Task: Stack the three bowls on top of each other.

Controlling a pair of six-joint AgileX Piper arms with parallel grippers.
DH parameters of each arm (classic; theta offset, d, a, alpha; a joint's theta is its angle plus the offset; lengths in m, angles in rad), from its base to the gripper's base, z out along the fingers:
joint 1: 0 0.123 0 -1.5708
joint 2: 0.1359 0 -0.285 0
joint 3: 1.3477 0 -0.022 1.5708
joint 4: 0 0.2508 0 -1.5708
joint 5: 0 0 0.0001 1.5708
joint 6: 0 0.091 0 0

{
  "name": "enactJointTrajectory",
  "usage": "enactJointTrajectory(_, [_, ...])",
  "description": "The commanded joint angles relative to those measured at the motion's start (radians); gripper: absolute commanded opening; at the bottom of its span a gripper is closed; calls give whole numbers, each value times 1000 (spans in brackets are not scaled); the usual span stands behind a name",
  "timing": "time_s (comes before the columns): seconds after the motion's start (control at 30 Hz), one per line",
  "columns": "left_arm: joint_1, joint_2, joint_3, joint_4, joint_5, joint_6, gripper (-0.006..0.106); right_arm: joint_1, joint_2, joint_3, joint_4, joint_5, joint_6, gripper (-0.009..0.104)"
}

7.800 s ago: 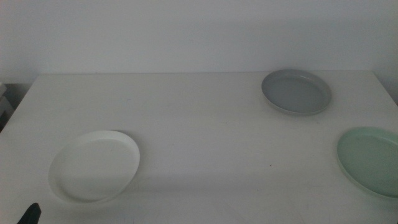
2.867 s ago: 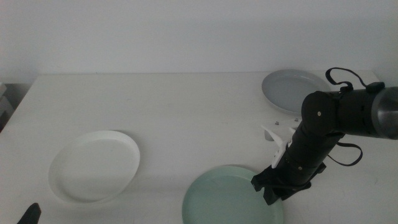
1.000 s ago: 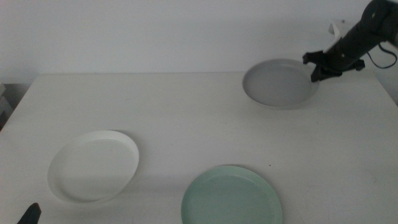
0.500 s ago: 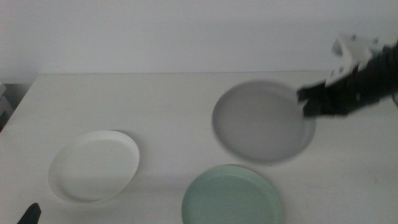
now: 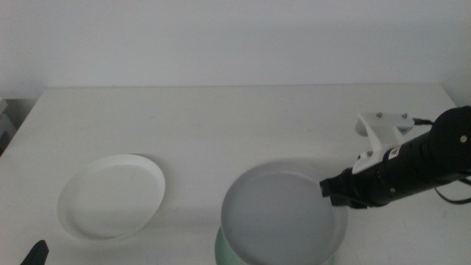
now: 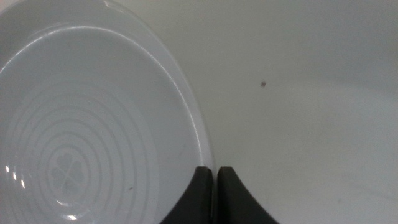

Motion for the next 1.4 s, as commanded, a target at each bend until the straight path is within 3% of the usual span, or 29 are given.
enactJointTrajectory(0.0, [-4, -13, -4, -4, -72, -8, 105, 14, -19, -7, 21, -42, -5, -1])
enactJointTrajectory(0.5, [-4, -13, -4, -4, -72, -8, 105, 65, 57, 4, 3, -68, -11, 2])
enactJointTrajectory(0.73, [-4, -13, -4, -4, -72, -8, 105, 65, 25, -11, 1, 15, -4, 37])
enactJointTrajectory(0.9, [-4, -13, -4, -4, -72, -8, 105, 65, -146, -29, -8, 28, -32, 50])
enactJointTrajectory(1.37, [-4, -13, -4, -4, -72, -8, 105, 65, -782, -25, -71, 159, -167, 50])
